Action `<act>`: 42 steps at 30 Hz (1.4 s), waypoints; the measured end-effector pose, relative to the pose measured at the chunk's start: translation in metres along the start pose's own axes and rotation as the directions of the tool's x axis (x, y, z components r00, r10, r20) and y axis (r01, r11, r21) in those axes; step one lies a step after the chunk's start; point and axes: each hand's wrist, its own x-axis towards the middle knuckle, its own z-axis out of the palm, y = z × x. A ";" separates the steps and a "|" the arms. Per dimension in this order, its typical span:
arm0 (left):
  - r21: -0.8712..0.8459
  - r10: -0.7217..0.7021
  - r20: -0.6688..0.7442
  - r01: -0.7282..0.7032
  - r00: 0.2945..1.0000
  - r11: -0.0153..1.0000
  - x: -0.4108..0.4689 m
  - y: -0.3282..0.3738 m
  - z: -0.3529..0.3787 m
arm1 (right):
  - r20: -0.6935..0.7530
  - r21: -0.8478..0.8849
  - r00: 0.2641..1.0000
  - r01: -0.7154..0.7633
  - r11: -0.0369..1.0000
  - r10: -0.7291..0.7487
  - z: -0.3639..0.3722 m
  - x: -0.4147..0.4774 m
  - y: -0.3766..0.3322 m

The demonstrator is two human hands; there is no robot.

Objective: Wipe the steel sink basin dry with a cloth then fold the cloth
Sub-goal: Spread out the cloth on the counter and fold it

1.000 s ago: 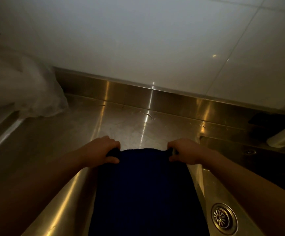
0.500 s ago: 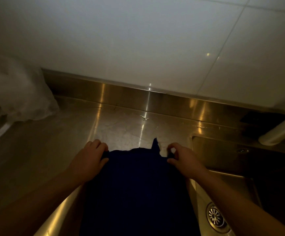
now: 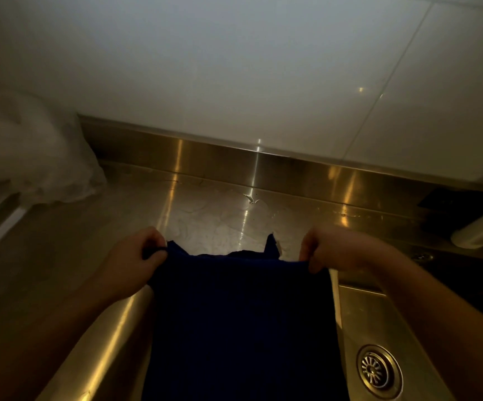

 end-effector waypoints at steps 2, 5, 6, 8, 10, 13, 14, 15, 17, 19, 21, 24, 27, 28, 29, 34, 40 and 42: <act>0.072 -0.002 -0.010 0.003 1.000 0.997 0.007 0.003 0.006 | 0.009 -0.098 0.998 0.068 0.993 -0.068 -0.013 0.009 -0.013; 0.158 0.092 0.024 -0.095 0.995 0.983 0.016 0.003 0.014 | -0.077 -0.190 0.960 0.252 0.949 -0.270 -0.012 0.033 -0.028; 0.163 0.138 0.081 -0.150 0.987 0.975 0.018 0.001 0.016 | -0.088 -0.216 0.946 0.289 0.933 -0.313 -0.007 0.043 -0.030; 0.150 0.179 0.217 -0.214 0.959 0.965 0.023 -0.002 0.016 | -0.050 -0.286 0.938 0.315 0.905 -0.342 0.007 0.061 -0.026; 0.218 0.179 0.300 -0.250 0.937 0.943 0.027 -0.008 0.015 | 0.000 -0.372 0.948 0.297 0.879 -0.320 0.017 0.072 -0.018; 0.297 0.124 0.352 -0.236 0.928 0.925 0.027 -0.015 0.011 | 0.012 -0.346 0.967 0.244 0.906 -0.256 0.015 0.075 -0.004; 0.283 0.121 0.351 -0.228 0.929 0.931 0.027 -0.016 0.010 | -0.004 -0.304 0.971 0.225 0.926 -0.237 0.011 0.075 0.001; 0.258 0.126 0.339 -0.221 0.932 0.941 0.028 -0.016 0.009 | -0.023 -0.236 0.977 0.203 0.950 -0.214 0.008 0.074 0.006; 0.204 0.118 0.294 -0.183 0.948 0.962 0.031 -0.011 0.009 | -0.057 -0.065 0.986 0.150 0.987 -0.154 0.002 0.070 0.016; 0.209 0.060 0.306 -0.128 0.950 0.970 0.038 -0.002 0.011 | -0.042 -0.026 0.995 0.092 0.995 -0.093 0.000 0.067 0.026; 0.288 0.023 0.370 -0.138 0.929 0.948 0.046 0.005 0.012 | 0.002 -0.036 0.999 0.051 0.998 -0.051 0.000 0.064 0.033; 0.290 0.018 0.418 -0.152 0.908 0.945 0.052 0.014 0.010 | -0.008 0.174 0.998 0.070 0.982 -0.069 0.002 0.061 0.042; 0.265 0.022 0.395 -0.137 0.918 0.954 0.055 0.016 0.008 | -0.130 0.349 0.989 0.106 0.931 -0.064 0.003 0.057 0.051; 0.257 0.032 0.371 -0.136 0.928 0.957 0.056 0.016 0.008 | -0.192 0.378 0.980 0.120 0.918 -0.050 0.003 0.056 0.054; 0.240 0.047 0.334 -0.133 0.941 0.962 0.056 0.017 0.008 | -0.246 0.399 0.968 0.138 0.906 -0.039 0.004 0.054 0.055; 0.140 0.202 0.129 -0.220 0.971 0.965 0.044 0.026 -0.001 | -0.451 0.216 0.881 0.262 0.941 -0.142 0.000 0.022 0.051; 0.129 0.417 0.208 -0.448 0.885 0.885 -0.057 0.017 -0.015 | -0.339 -0.166 0.804 0.460 0.872 -0.489 0.050 -0.075 0.063; 0.001 0.160 0.259 -0.166 0.952 0.986 -0.093 0.002 -0.003 | -0.107 -0.332 0.878 0.411 0.849 -0.467 0.080 -0.092 0.073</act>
